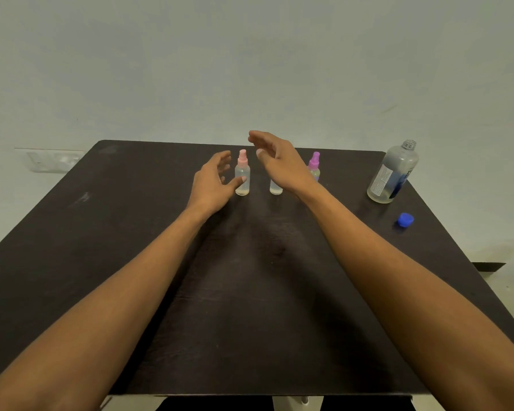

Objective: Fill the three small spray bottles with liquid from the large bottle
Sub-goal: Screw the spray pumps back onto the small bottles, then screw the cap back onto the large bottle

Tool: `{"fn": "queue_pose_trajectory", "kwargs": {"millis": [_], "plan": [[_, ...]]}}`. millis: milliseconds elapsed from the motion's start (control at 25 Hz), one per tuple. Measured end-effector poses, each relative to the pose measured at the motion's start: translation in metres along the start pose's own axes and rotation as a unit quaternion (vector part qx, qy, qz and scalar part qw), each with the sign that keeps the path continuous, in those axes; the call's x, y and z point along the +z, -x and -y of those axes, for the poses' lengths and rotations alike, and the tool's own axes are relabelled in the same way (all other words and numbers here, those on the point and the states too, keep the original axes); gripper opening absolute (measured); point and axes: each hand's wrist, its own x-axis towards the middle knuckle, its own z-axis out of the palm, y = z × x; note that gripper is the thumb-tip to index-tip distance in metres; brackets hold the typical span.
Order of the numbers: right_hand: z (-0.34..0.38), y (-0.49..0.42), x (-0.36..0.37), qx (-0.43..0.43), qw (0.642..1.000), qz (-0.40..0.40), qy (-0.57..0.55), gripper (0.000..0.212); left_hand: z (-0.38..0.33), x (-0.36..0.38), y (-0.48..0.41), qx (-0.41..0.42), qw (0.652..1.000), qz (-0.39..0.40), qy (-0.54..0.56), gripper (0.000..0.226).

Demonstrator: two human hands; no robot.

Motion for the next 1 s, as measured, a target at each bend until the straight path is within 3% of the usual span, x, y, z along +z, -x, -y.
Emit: {"fn": "queue_pose_trajectory", "kwargs": {"millis": [240, 600, 1000], "plan": [[0.013, 0.046, -0.052, -0.019, 0.998, -0.054, -0.031, 0.046, -0.041, -0.019, 0.028, 0.083, 0.995, -0.052, -0.003, 0.065], [0.010, 0.128, -0.094, -0.039, 0.994, -0.090, -0.045, 0.047, -0.098, -0.007, 0.096, 0.164, 0.986, -0.001, 0.031, 0.061], [0.004, 0.154, -0.113, -0.033, 0.993, -0.110, -0.040, 0.047, -0.120, 0.029, 0.103, 0.174, 0.983, 0.040, 0.042, 0.061]]}}
